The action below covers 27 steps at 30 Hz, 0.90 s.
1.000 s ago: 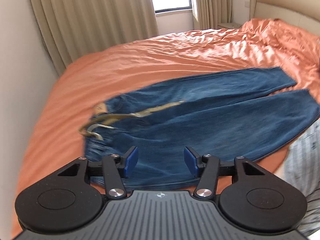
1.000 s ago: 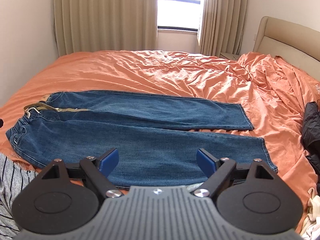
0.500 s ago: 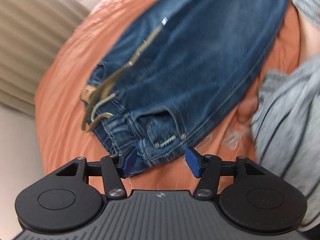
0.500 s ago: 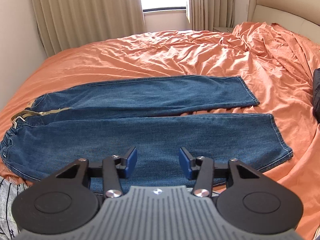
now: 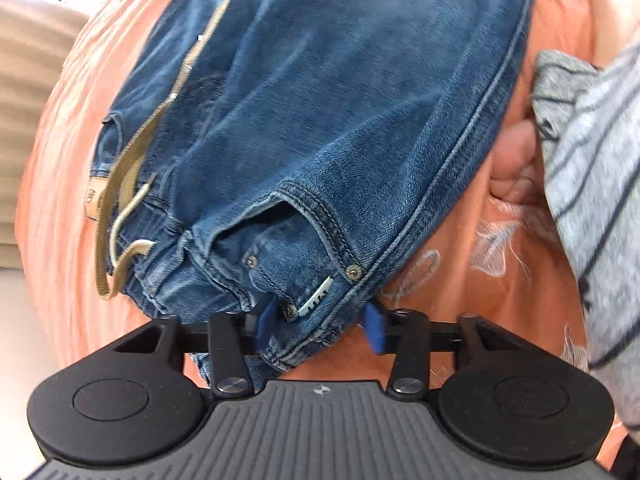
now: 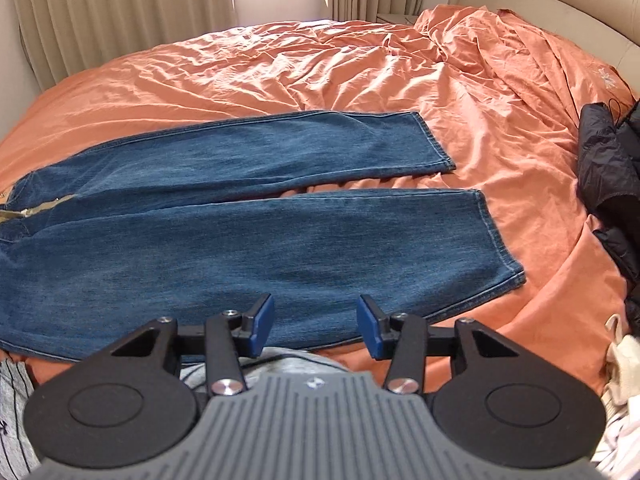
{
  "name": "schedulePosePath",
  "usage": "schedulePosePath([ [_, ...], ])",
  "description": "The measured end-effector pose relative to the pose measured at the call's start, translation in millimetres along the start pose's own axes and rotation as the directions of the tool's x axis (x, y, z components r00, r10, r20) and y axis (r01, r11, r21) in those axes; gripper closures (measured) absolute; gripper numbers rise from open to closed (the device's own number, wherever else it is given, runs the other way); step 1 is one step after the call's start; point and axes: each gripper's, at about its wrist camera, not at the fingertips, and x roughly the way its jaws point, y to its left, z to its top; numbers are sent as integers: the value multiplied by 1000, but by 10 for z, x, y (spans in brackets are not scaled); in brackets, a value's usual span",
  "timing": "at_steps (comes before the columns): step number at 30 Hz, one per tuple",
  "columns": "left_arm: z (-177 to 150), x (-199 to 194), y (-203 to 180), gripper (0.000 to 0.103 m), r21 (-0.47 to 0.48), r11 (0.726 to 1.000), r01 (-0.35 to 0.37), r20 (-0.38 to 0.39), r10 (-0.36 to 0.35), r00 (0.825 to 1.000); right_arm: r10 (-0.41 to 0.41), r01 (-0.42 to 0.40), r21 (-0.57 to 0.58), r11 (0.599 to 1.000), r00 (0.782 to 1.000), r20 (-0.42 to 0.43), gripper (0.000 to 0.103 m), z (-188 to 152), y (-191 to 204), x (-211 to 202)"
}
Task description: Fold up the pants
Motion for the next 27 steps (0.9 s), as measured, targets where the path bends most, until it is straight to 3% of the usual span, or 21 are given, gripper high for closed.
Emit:
schedulePosePath([
  [2, -22, -43, 1, 69, -29, 999, -25, 18, 25, 1000, -26, 26, -62, 998, 1000, -7, 64, 103, -98, -47],
  [5, -77, -125, 91, 77, -149, 989, -13, 48, 20, 999, -33, 30, -107, 994, 999, -27, 82, 281, -275, -128],
  [8, -160, -278, 264, 85, -315, 949, 13, 109, 22, 994, -42, 38, -153, 988, 999, -24, 87, 495, -447, -264],
  [12, -114, -481, 442, 87, -452, 892, 19, 150, 55, 987, -55, 33, -288, 957, 996, -67, 90, 781, -627, -431],
  [16, 10, -686, 596, 88, -590, 807, 31, 182, 96, 979, -32, -26, -460, 888, 993, -117, 89, 865, -752, -465],
  [20, 148, -746, 787, 89, -674, 738, 35, 195, 131, 972, -32, -81, -602, 794, 984, -174, 90, 656, -777, -186],
  [27, 251, -825, 939, 90, -749, 663, 14, 157, 156, 975, -6, -194, -764, 615, 968, -251, 86, -3, -691, 644],
])
